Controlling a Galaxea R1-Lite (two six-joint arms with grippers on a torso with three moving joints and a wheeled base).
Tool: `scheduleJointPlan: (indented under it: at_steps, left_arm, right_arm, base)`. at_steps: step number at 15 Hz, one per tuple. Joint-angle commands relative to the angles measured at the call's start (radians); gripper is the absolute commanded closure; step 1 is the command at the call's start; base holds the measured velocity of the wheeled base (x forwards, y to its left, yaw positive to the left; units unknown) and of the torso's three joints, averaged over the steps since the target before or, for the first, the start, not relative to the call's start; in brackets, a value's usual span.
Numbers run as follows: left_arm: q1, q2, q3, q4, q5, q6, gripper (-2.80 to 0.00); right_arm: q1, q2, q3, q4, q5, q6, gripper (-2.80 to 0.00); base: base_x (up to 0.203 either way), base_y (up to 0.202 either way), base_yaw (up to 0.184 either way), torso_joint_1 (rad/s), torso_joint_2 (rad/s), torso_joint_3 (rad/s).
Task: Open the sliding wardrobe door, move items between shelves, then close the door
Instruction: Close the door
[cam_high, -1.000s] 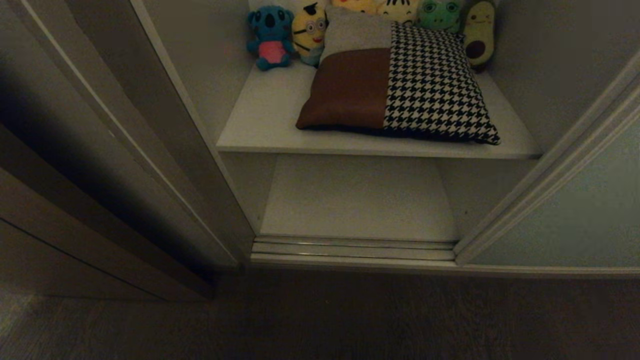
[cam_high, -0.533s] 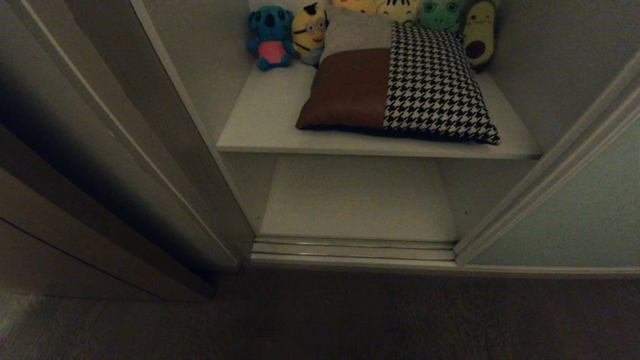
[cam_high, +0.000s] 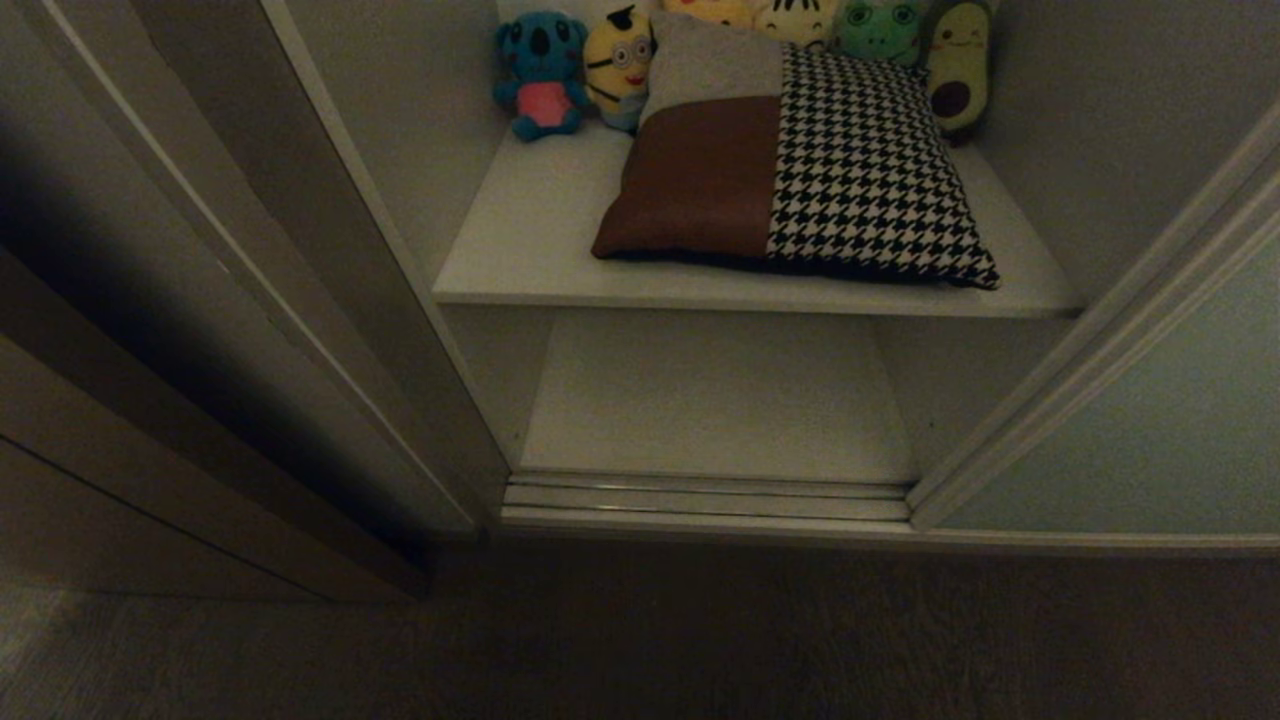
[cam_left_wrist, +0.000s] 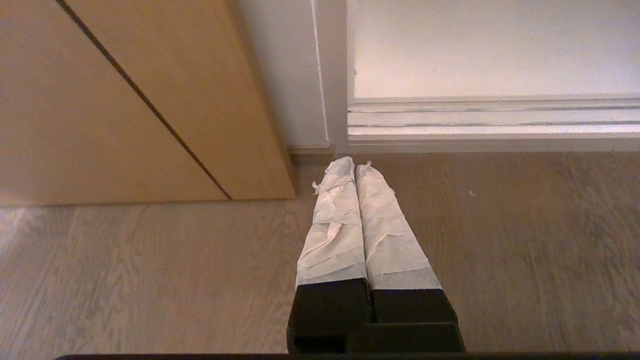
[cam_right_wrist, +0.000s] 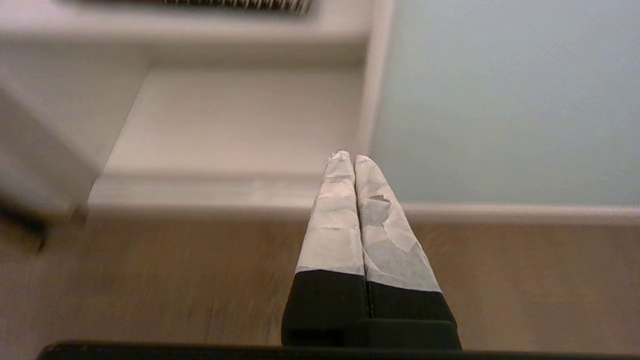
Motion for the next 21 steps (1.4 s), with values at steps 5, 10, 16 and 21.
scheduleJointPlan:
  at_steps: [5, 10, 16, 21]
  left_arm:
    - [0.000, 0.001, 0.000, 0.000, 0.000, 0.000, 0.00]
    - [0.000, 0.001, 0.000, 0.000, 0.000, 0.000, 0.00]
    - [0.000, 0.001, 0.000, 0.000, 0.000, 0.000, 0.00]
    - [0.000, 0.001, 0.000, 0.000, 0.000, 0.000, 0.00]
  right_arm:
    - [0.005, 0.395, -0.409, 0.063, -0.223, 0.003, 0.00]
    - [-0.226, 0.552, -0.578, 0.266, 0.068, -0.034, 0.00]
    - [-0.655, 0.737, -0.675, 0.276, 0.724, -0.031, 0.00]
    - [-0.792, 0.859, -0.646, 0.269, 1.030, -0.031, 0.00]
  base:
    - [0.000, 0.000, 0.000, 0.000, 0.00, 0.000]
    - [0.000, 0.000, 0.000, 0.000, 0.00, 0.000]
    - [0.000, 0.000, 0.000, 0.000, 0.00, 0.000]
    - [0.000, 0.000, 0.000, 0.000, 0.00, 0.000]
